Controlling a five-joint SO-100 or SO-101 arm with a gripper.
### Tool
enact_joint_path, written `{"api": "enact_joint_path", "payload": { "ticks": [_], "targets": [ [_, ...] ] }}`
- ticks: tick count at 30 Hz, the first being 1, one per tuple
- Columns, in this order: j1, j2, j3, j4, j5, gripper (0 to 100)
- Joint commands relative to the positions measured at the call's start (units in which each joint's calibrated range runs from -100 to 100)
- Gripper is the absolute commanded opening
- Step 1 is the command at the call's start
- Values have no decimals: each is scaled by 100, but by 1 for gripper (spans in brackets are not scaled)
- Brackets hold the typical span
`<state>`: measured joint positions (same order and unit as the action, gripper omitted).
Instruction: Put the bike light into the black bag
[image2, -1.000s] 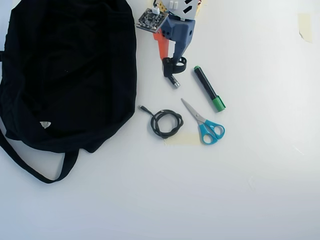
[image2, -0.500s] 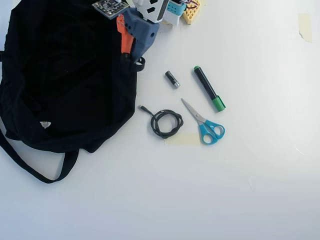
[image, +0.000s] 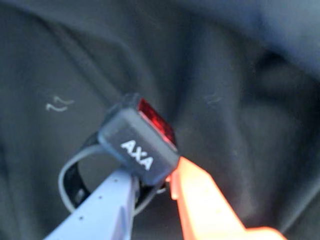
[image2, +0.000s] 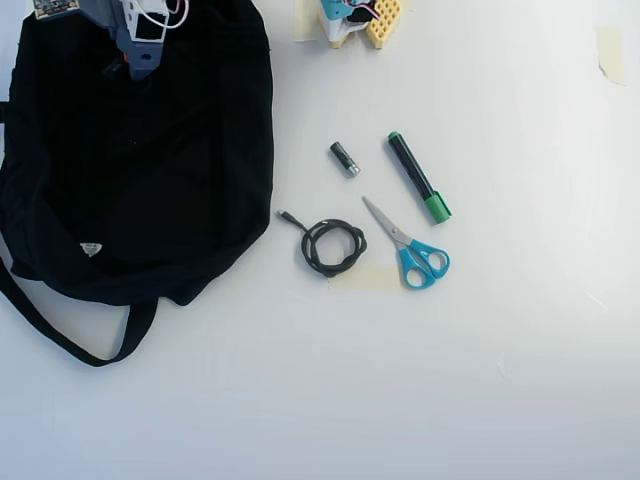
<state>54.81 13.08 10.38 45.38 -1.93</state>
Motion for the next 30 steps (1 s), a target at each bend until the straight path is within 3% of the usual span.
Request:
{"api": "enact_joint_path", "payload": {
  "ticks": [1, 3, 5, 7, 9, 12, 13, 15, 16, 19, 24, 30],
  "targets": [
    [76, 352, -1029, -68, -80, 3],
    [46, 228, -1155, 268, -116, 11],
    [-171, 219, -1253, 931, -85, 36],
    [-605, -5, -1316, 1293, -75, 45],
    [-1570, -1581, -1343, 2008, 146, 46],
    [-3462, -3698, -1164, 2223, 78, 41],
    [-3941, -4021, -1137, 2223, 78, 33],
    [-4786, -4395, -885, 2223, 78, 6],
    [-5047, -4528, -526, 2223, -143, 3],
    [-5032, -5133, 67, 2568, -725, 2],
    [-4853, -6171, 2026, 3127, -751, 2],
    [-5010, -7017, 4308, 1551, -746, 2]
  ]
}}
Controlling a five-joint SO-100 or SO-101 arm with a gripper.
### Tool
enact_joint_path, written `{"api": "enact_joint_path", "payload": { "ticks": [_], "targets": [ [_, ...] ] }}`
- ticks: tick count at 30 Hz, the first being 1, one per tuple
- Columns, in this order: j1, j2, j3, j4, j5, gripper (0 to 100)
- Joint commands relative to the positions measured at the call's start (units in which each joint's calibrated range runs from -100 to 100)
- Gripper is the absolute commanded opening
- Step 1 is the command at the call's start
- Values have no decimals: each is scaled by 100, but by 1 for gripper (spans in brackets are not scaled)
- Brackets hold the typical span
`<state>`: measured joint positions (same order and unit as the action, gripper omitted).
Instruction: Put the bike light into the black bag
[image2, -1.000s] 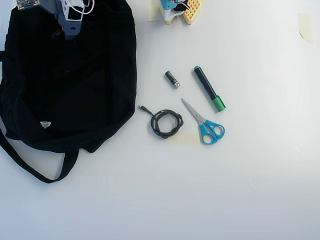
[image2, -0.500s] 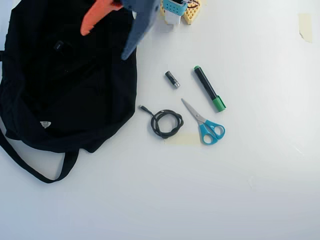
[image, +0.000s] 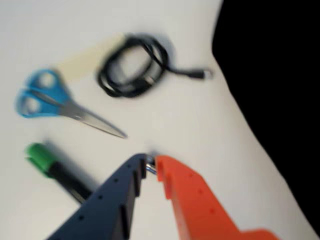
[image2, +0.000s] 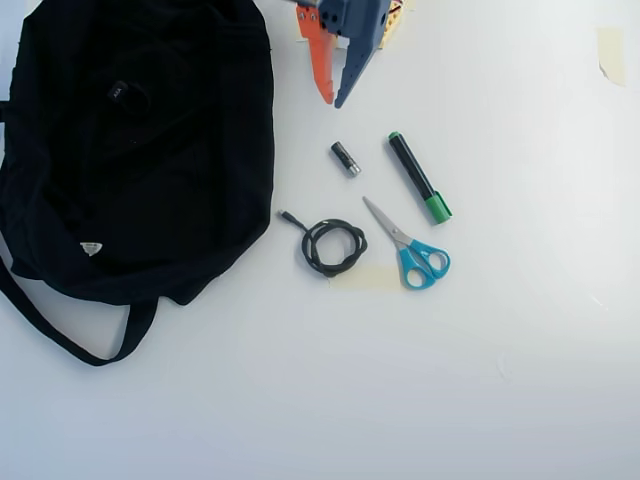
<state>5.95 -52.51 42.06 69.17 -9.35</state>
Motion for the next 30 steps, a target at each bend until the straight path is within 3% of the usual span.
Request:
{"api": "enact_joint_path", "payload": {
  "ticks": [1, 6, 8, 15, 23, 30],
  "targets": [
    [-199, -624, 1544, -1060, -3, 2],
    [-483, -1512, 3377, -2240, 442, 2],
    [-483, -1944, 3943, -2266, 689, 2],
    [-475, -3230, 5767, -2188, 747, 2],
    [-505, -4716, 5722, 421, 741, 2],
    [-498, -4724, 5722, 396, 731, 2]
  ]
}}
